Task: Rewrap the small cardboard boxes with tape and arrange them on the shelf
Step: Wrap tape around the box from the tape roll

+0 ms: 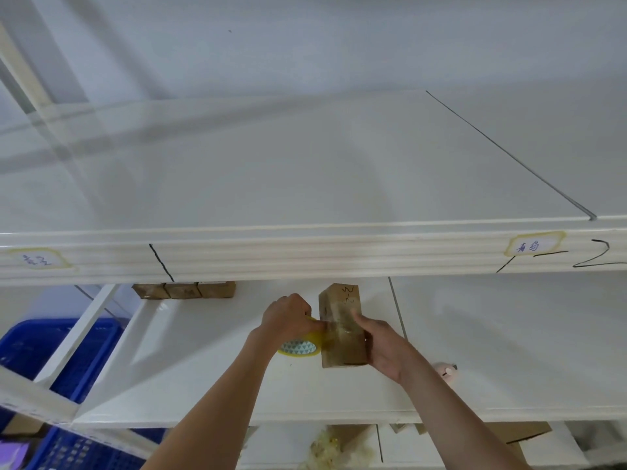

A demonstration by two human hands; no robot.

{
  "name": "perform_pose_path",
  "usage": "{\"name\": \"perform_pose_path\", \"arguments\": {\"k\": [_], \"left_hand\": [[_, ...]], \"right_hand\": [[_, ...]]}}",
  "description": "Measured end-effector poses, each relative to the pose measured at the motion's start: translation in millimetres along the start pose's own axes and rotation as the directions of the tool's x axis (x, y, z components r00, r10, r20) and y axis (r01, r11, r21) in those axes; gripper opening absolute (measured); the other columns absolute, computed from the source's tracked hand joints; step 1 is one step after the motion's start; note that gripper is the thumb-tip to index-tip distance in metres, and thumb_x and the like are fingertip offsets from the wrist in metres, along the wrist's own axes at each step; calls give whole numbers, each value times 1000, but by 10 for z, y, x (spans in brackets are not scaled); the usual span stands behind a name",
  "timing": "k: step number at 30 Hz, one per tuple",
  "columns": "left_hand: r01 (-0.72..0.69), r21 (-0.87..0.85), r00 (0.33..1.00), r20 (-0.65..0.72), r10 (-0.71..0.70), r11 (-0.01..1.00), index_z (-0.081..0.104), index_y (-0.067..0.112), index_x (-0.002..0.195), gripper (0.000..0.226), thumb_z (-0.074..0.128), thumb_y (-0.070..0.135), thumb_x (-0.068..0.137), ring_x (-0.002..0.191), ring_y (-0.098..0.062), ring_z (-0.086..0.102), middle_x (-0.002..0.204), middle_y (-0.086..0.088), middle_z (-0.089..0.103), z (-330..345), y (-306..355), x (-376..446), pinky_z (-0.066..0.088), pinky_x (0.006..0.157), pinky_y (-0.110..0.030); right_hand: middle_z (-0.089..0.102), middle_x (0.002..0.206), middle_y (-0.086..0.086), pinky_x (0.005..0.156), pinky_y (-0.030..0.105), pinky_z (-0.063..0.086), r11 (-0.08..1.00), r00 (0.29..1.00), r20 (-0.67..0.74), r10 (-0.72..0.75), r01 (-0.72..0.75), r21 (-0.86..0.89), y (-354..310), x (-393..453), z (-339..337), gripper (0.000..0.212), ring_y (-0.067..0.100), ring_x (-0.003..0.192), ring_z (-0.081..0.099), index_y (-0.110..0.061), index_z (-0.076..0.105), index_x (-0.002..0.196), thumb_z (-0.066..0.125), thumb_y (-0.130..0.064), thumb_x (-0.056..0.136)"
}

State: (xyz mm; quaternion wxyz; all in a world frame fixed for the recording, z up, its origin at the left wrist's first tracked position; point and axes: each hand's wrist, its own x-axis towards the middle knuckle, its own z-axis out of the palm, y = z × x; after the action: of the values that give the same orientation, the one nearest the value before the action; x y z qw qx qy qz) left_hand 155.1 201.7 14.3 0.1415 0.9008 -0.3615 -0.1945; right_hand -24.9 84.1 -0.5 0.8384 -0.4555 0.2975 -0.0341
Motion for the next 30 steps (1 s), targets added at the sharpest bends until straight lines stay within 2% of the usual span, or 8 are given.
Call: {"name": "perform_pose_path", "arguments": {"k": [3,5,9,14,18,21,26,30], "left_hand": [[-12,53,1000,4,12,999,68,19,68,43,70,61,76,71,-15,63,72,2,66,6,41,1,44,61,-24],[-29,99,1000,8,29,995,70,18,76,43,69,61,78,78,-15,64,79,2,67,31,71,10,46,67,-25],[-17,-46,999,46,19,999,69,19,66,44,70,61,79,70,-14,63,65,6,62,-34,71,28,45,61,-24],[-68,-258,963,236,131,964,74,28,71,27,78,53,77,70,-9,60,66,12,63,-228,-128,56,44,65,-23],[-39,-321,958,258,128,946,76,15,76,52,82,65,64,69,-11,52,67,4,58,-246,-256,101,39,65,-28],[-11,-310,964,251,92,951,73,14,70,63,78,74,52,67,-12,49,64,4,54,-221,-268,127,37,64,-29],[-22,-76,994,105,30,997,73,15,76,58,78,71,63,68,-14,58,71,3,63,-170,-357,112,44,61,-28],[9,-73,990,142,2,997,73,12,80,62,75,73,68,74,-16,64,78,0,66,-100,-359,101,44,61,-25]], "right_hand": [[73,117,5,93,41,58,960,995,-103,-3,-26,-278,-34,39,189,53,24,109,68,-19,65,122,82,-44,79],[74,109,1,81,34,59,925,979,-200,-43,-37,-377,-3,105,221,50,19,102,69,-22,66,117,88,-34,74],[75,105,6,82,37,60,950,967,-255,9,-88,-299,17,148,141,39,24,100,70,-16,67,115,81,-20,79],[77,101,9,83,39,61,949,953,-304,2,-98,-298,-40,119,25,37,26,96,72,-11,69,112,81,-19,78],[78,96,5,82,38,61,936,958,-285,-8,-93,-339,-84,96,-43,39,25,94,74,-15,70,111,84,-26,76],[78,96,5,83,39,61,940,956,-294,-16,-86,-330,-80,97,-27,39,25,95,73,-14,71,111,84,-23,75],[78,100,9,86,42,60,968,965,-261,-25,-42,-247,-191,29,-21,35,28,98,73,-10,71,112,81,-16,79],[77,104,10,91,45,59,974,977,-212,-20,-28,-223,-284,-12,1,36,28,100,73,-9,71,115,79,-15,81]]}}
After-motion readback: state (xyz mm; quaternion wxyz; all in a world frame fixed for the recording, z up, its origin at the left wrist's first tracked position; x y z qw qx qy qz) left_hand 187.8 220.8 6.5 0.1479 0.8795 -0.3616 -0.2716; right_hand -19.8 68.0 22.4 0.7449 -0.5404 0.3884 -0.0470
